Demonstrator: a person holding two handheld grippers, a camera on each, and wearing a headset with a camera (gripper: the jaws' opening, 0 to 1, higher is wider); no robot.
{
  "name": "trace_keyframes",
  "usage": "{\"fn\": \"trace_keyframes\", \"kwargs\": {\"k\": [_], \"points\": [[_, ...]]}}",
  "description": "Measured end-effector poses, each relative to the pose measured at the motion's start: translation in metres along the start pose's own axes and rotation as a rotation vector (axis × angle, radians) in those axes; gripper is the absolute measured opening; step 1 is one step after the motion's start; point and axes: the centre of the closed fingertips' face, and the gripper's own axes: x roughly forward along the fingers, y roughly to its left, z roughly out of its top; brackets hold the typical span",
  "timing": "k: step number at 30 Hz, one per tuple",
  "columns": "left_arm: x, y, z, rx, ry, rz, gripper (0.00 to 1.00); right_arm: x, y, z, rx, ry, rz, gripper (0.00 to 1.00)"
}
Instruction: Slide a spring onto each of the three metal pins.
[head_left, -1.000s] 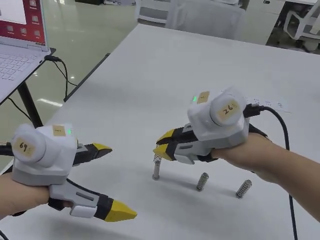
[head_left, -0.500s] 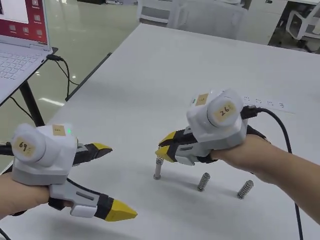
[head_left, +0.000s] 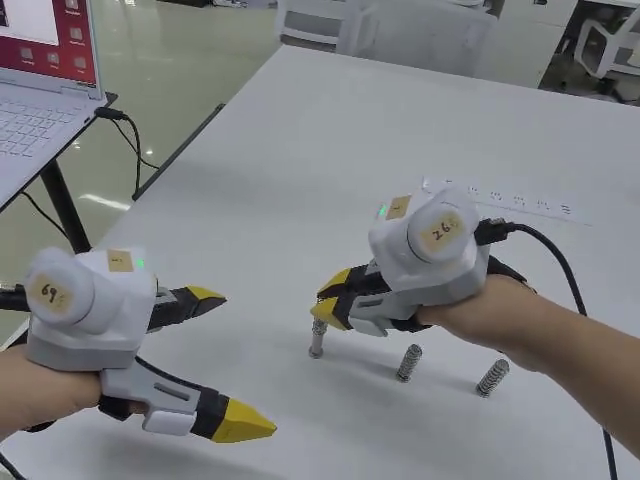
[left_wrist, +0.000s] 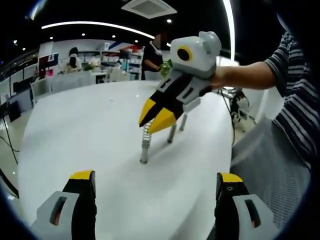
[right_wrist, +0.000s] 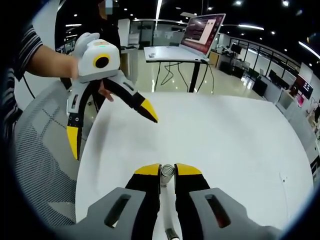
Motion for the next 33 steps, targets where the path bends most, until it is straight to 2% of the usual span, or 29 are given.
{"fn": "trace_keyframes", "kwargs": {"k": [15, 21, 27, 33], "points": [[0.004, -0.001, 0.006, -0.004, -0.019, 0.003, 0.97, 0.019, 0.006, -0.022, -0.008, 0.068, 0.008, 0.07], [0.006, -0.002, 0.005, -0.008, -0.02, 0.001, 0.97, 0.022, 0.006, -0.024, -0.019, 0.08, 0.004, 0.08], [0.007, -0.001, 0.008, -0.01, -0.03, 0.003, 0.97, 0.028, 0.007, -0.036, -0.046, 0.125, 0.003, 0.08], [0.011, -0.002, 0.008, -0.008, -0.024, -0.003, 0.97, 0.026, 0.006, -0.032, -0.064, 0.109, -0.002, 0.08]]}}
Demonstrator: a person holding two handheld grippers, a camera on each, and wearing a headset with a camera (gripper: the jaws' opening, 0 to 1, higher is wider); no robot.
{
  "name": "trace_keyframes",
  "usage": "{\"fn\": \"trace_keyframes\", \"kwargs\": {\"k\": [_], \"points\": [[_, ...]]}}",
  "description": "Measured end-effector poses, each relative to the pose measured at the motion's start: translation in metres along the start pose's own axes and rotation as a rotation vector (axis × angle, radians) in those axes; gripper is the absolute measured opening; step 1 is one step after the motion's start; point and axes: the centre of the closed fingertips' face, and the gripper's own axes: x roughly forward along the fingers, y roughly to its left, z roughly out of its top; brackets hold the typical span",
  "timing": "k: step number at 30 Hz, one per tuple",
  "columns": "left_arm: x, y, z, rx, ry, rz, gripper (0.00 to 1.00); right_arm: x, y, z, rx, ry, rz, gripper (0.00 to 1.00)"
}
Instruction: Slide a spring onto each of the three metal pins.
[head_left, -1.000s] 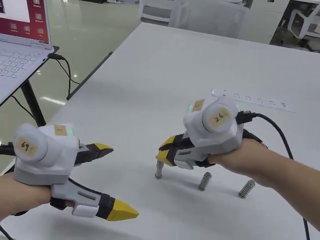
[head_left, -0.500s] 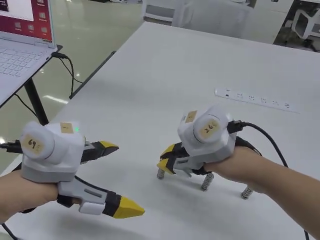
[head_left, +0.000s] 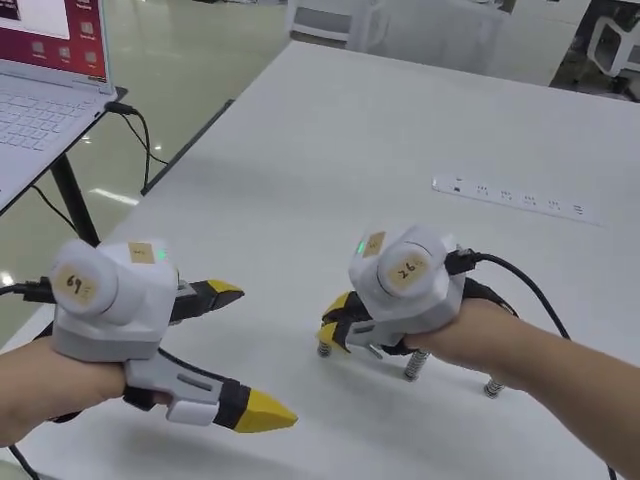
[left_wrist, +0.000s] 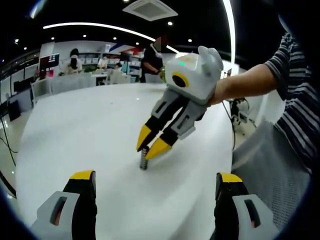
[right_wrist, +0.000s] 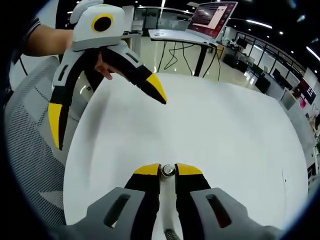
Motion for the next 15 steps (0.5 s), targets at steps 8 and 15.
{"fn": "trace_keyframes", "kwargs": {"k": [8, 15], "points": [[0.0, 0.0, 0.007, 0.016, 0.0, -0.003, 0.96, -0.007, -0.002, 0.0, 0.035, -0.023, -0.006, 0.12], [0.001, 0.0, 0.013, 0.031, 0.001, 0.002, 0.96, -0.023, -0.005, 0.017, 0.092, -0.114, -0.039, 0.14]]}}
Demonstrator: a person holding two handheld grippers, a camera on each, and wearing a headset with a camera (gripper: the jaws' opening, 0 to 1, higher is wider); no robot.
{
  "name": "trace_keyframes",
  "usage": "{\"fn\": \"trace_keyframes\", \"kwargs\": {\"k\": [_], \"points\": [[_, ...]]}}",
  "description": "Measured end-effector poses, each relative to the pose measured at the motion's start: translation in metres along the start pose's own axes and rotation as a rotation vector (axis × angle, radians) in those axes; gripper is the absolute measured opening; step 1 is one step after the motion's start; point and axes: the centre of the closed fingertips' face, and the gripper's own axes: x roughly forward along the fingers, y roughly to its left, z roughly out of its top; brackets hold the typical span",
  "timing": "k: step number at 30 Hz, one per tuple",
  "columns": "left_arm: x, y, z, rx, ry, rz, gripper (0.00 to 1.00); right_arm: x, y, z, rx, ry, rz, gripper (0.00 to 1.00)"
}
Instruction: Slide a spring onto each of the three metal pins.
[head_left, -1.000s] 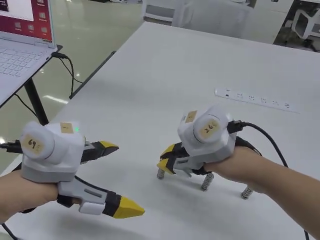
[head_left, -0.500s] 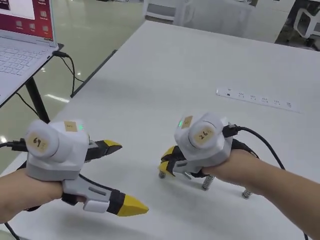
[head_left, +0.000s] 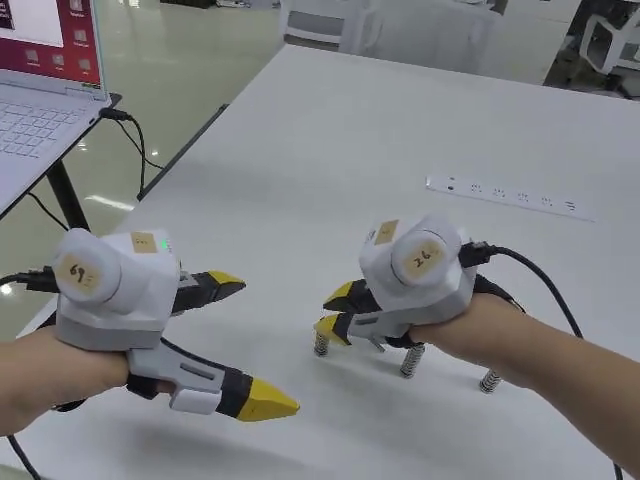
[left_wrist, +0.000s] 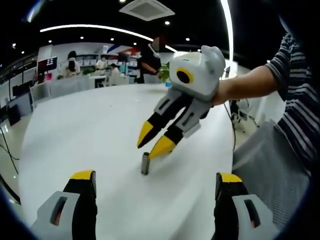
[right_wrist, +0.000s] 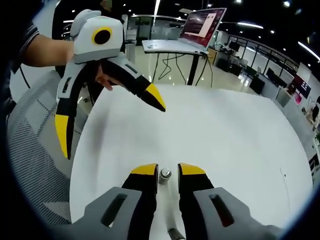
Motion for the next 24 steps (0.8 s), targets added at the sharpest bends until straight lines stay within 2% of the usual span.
{"fn": "trace_keyframes", "kwargs": {"k": [4, 8, 18, 20, 24], "points": [[0.001, -0.001, 0.003, 0.003, -0.002, -0.002, 0.96, -0.011, 0.002, 0.006, 0.018, -0.047, -0.013, 0.23], [0.001, 0.001, 0.007, -0.007, -0.016, 0.008, 0.97, -0.025, 0.001, 0.004, 0.031, -0.078, -0.043, 0.31], [0.005, -0.007, 0.014, 0.009, -0.012, -0.008, 0.97, -0.049, -0.003, -0.016, 0.116, -0.12, -0.104, 0.41], [0.006, -0.008, 0.014, 0.013, -0.009, -0.01, 0.97, -0.052, 0.001, -0.019, 0.142, -0.13, -0.097, 0.44], [0.009, -0.01, 0.017, 0.008, -0.018, -0.012, 0.98, -0.057, 0.005, -0.024, 0.128, -0.129, -0.107, 0.5]]}}
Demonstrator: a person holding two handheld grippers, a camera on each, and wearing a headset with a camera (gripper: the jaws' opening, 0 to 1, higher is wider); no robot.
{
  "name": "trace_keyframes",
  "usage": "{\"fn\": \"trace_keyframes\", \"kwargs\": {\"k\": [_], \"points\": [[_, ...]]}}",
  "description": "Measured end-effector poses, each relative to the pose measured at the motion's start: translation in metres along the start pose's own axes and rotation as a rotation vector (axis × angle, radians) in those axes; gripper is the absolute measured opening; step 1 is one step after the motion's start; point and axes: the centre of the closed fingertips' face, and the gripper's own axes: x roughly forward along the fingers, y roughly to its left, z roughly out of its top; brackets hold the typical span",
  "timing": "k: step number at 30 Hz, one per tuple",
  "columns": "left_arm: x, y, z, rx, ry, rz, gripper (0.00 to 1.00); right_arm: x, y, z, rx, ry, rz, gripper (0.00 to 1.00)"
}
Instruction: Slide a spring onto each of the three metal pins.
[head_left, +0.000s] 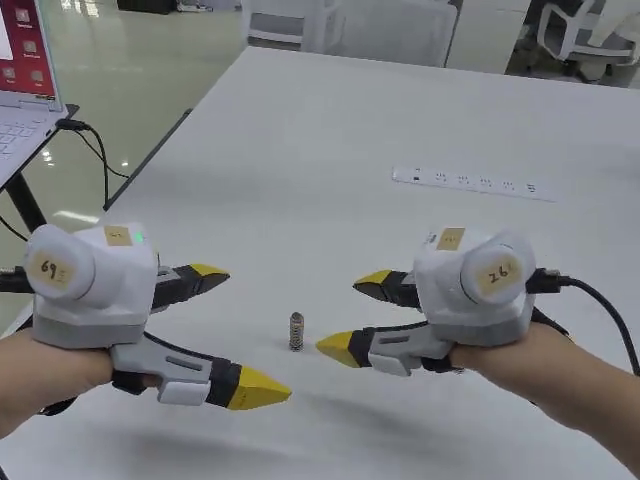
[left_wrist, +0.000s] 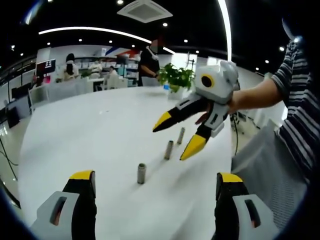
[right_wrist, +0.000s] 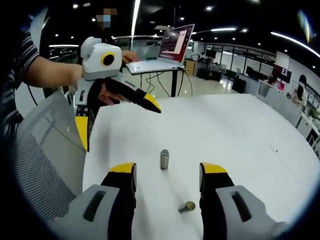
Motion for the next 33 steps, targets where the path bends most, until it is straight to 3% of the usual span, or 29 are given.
{"fn": "trace_keyframes", "kwargs": {"k": [8, 13, 17, 26, 33], "points": [[0.001, -0.005, 0.002, 0.017, 0.007, -0.013, 0.98, -0.015, -0.001, -0.007, 0.04, -0.021, -0.026, 0.63], [0.0, -0.003, 0.004, 0.012, -0.005, -0.004, 0.98, -0.027, -0.008, -0.016, 0.079, -0.051, -0.091, 0.85], [0.0, -0.003, 0.006, 0.011, -0.017, -0.005, 0.98, -0.038, -0.013, -0.028, 0.098, -0.057, -0.132, 0.93], [0.001, -0.003, 0.006, 0.031, -0.008, -0.016, 0.98, -0.073, -0.032, -0.057, 0.188, -0.058, -0.237, 0.99], [-0.001, -0.001, 0.005, 0.03, -0.005, -0.012, 0.98, -0.101, -0.038, -0.076, 0.239, -0.072, -0.288, 0.99]]}}
